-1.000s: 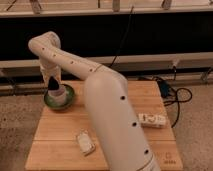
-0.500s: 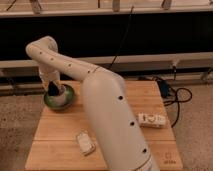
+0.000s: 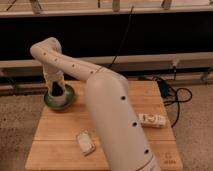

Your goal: Place the eraser in the ceramic cup

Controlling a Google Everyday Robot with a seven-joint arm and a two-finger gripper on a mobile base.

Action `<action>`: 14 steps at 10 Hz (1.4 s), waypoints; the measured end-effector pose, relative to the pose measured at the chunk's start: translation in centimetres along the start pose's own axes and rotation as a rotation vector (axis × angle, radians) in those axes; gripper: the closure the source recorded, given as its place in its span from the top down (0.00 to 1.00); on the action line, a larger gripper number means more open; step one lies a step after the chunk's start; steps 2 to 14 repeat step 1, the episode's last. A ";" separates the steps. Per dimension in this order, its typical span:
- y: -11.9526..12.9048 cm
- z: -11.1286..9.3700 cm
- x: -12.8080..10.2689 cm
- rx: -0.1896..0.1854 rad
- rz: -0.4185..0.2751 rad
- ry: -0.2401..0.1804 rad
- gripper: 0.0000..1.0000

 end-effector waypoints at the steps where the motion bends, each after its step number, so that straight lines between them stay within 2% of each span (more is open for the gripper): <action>1: -0.4 -0.1 0.0 0.003 0.001 0.002 0.80; 14: -0.4 -0.1 0.0 0.003 0.001 0.002 0.80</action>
